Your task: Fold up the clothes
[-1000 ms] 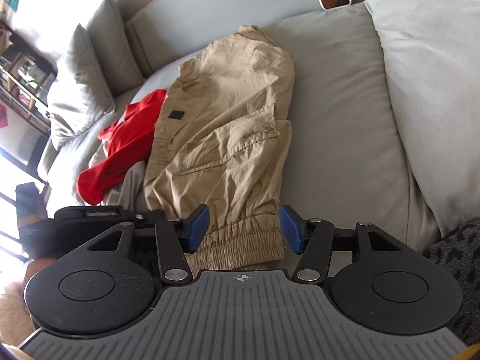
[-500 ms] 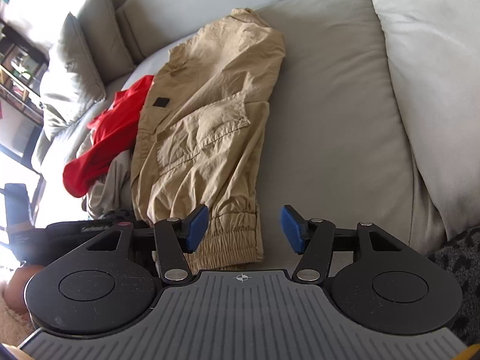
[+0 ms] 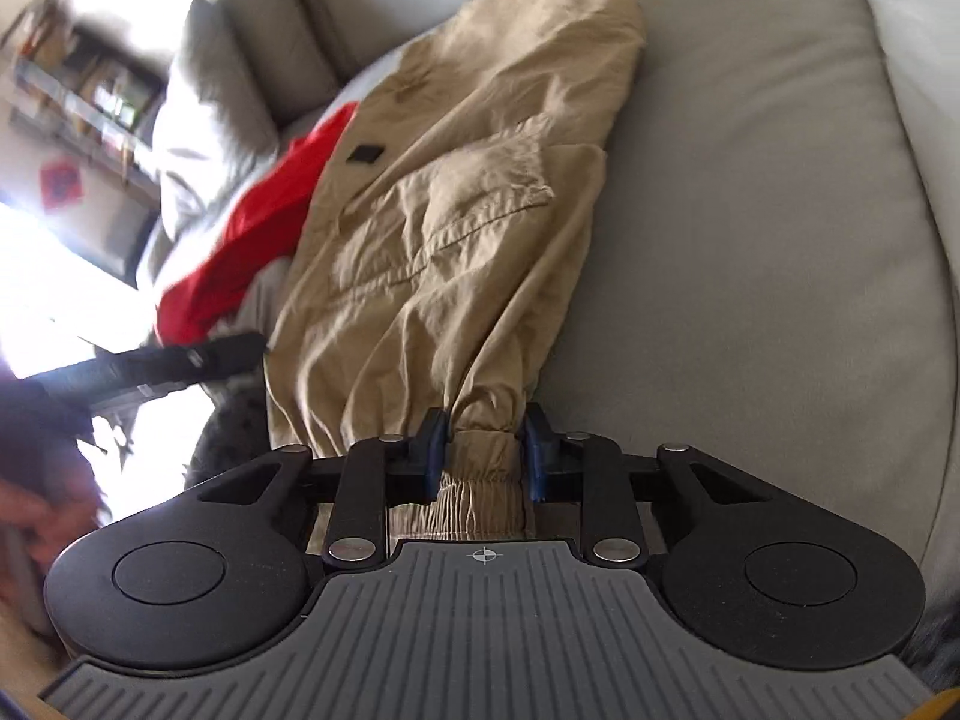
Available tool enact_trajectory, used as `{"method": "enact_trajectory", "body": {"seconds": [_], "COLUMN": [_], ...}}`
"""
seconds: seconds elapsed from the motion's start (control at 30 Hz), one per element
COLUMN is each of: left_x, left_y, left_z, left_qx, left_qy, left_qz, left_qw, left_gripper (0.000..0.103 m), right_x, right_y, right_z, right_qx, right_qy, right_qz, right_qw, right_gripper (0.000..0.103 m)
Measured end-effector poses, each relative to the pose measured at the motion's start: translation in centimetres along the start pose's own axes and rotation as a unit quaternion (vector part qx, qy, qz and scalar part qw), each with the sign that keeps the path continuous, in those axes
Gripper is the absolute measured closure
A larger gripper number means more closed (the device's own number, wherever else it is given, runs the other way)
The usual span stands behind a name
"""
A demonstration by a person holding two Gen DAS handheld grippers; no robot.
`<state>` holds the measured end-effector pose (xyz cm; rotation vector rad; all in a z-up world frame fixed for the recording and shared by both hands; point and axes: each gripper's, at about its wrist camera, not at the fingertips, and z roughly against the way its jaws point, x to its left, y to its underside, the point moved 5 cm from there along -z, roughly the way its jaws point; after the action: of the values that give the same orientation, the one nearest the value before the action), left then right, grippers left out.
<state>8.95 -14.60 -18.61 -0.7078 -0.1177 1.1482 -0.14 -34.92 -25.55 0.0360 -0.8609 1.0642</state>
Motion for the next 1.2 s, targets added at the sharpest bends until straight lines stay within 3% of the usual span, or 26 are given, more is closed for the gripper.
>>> {"method": "enact_trajectory", "body": {"seconds": [0.13,0.27,0.33,0.37,0.43,0.53,0.63,0.7,0.73,0.77,0.87,0.93,1.0,1.03,1.07,1.13,1.2], "left_x": [-0.4,1.0,1.0,0.9,0.8,0.8,-0.2,-1.6,-2.5,-3.3,-5.5,-5.9,-5.3,-4.9,-4.5,-3.6,-2.8], "left_y": [-0.3,1.1,1.3,1.0,0.4,-1.3,-3.4,-4.7,-5.2,-5.6,-5.9,-5.2,-5.7,-6.3,-6.9,-8.6,-9.9], "left_z": [-0.9,-5.1,-5.1,-4.2,-2.6,0.2,1.3,0.6,-0.6,-1.7,-7.4,-11.3,-13.6,-14.4,-15.2,-15.5,-14.8], "left_qx": [0.002,0.069,0.062,0.057,0.045,0.017,0.01,0.008,0.015,0.022,0.078,0.116,0.105,0.094,0.082,0.062,0.043], "left_qy": [0.0,-0.047,-0.049,-0.045,-0.036,-0.012,0.032,0.065,0.077,0.089,0.096,0.074,0.045,0.034,0.023,0.006,-0.019], "left_qz": [-0.016,-0.012,-0.021,-0.025,-0.034,-0.035,-0.024,-0.018,-0.025,-0.033,-0.068,-0.093,-0.091,-0.086,-0.076,-0.046,-0.042], "left_qw": [0.9999,0.9964,0.9966,0.997,0.9978,0.9992,0.9992,0.9977,0.9966,0.9953,0.99,0.9862,0.9893,0.9914,0.9935,0.997,0.998], "left_gripper": [0.087,0.088,0.088,0.088,0.088,0.088,0.088,0.088,0.088,0.088,0.088,0.089,0.092,0.093,0.093,0.094,0.093], "right_x": [1.6,0.2,-0.9,-1.0,-0.8,0.2,1.4,2.0,2.3,2.3,2.4,1.7,0.3,-0.7,-1.4,-2.8,-4.3], "right_y": [0.8,2.6,3.4,3.3,2.9,0.7,-3.0,-5.8,-7.2,-8.8,-12.1,-13.2,-14.0,-14.5,-15.3,-18.1,-20.5], "right_z": [3.8,3.1,1.9,2.1,3.1,6.7,9.7,10.4,10.0,9.2,4.1,-0.7,-5.1,-6.8,-7.6,-7.6,-6.8], "right_qx": [-0.02,0.018,0.041,0.046,0.058,0.022,-0.047,-0.09,-0.101,-0.099,-0.029,0.044,0.102,0.115,0.101,0.031,-0.039], "right_qy": [-0.018,0.025,0.044,0.032,0.025,0.061,0.08,0.082,0.079,0.067,0.004,0.002,0.034,0.061,0.073,0.095,0.142], "right_qz": [-0.016,-0.053,-0.076,-0.087,-0.085,-0.016,0.045,0.09,0.109,0.12,0.126,0.115,0.107,0.11,0.107,0.077,0.047], "right_qw": [1.0,0.998,0.995,0.995,0.994,0.998,0.995,0.988,0.986,0.985,0.992,0.992,0.988,0.985,0.986,0.992,0.988], "right_gripper": [0.086,0.084,0.076,0.064,0.056,0.056,0.058,0.072,0.082,0.084,0.087,0.087,0.087,0.098,0.103,0.103,0.102]}}
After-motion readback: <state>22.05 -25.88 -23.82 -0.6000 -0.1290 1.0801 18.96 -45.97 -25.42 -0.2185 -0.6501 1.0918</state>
